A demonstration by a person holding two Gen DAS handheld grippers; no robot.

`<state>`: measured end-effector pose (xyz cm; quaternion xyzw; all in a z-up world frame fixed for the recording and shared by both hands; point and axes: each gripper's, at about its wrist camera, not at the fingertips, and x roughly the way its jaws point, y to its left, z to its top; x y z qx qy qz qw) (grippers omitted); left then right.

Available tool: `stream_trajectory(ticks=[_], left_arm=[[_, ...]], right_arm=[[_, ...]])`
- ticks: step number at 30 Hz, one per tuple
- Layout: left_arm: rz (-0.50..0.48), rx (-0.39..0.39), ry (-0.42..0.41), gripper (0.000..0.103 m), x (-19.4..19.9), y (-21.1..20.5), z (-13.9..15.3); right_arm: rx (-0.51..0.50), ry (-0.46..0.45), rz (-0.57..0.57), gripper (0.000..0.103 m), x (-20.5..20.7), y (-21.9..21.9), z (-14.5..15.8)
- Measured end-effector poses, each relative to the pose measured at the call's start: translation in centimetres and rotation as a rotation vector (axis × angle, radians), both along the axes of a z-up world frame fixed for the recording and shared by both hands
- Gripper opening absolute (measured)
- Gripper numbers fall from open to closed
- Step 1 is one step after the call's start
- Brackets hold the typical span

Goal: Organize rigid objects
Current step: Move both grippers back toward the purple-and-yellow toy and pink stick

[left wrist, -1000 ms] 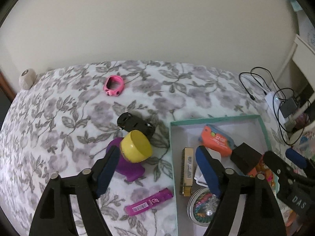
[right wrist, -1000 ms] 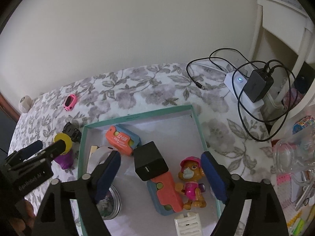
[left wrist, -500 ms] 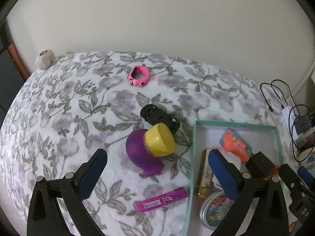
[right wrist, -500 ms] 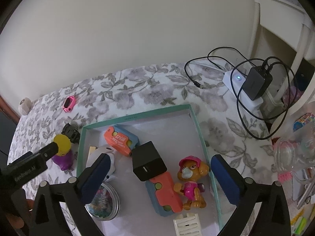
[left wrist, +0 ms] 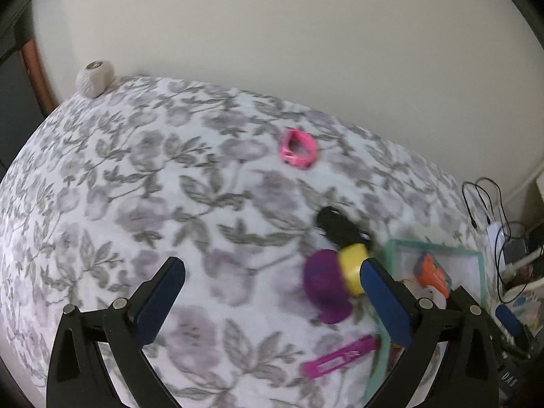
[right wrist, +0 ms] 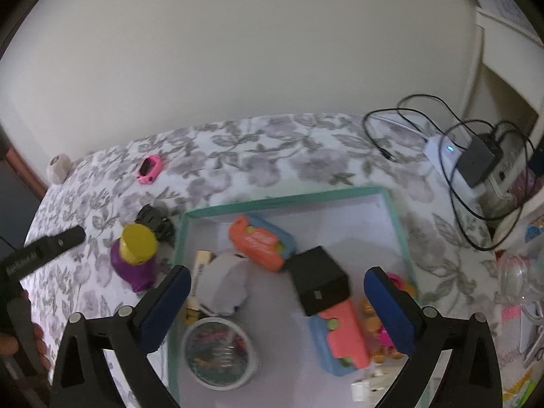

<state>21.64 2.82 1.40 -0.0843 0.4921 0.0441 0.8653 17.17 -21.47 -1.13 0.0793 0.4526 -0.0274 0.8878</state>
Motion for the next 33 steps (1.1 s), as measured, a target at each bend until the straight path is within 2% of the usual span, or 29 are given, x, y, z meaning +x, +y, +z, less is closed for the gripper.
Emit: stream_trajectory(ticks=[8,15,20,23,27,33], left_arm=[[0.031,0.047,0.065,0.102,0.2,4.3,-1.0],[0.047,-0.039,0.119,0.102,0.7,6.0,-3.0],[0.027,-0.053,0.117,0.102,1.1,5.4,-3.4],[-0.006,-0.1,0.098,0.102,1.6,4.4,-3.6],[-0.059,-0.201,0.082,0.102,2.2,2.2,-4.0],[-0.125,-0.246,0.03,0.102,2.8,-1.5,-4.3]], right_arm=[[-0.027,0.013,0.076,0.103,0.5,4.4,-0.9],[-0.074,0.052,0.181,0.103,1.0,8.6,-2.6],[-0.123,0.089,0.217,0.103,1.2,10.5,-4.0],[-0.14,0.092,0.218,0.103,1.2,10.4,-4.1],[-0.133,0.078,0.186,0.103,1.2,9.1,-3.4],[-0.095,0.077,0.116,0.103,1.1,6.2,-3.3]])
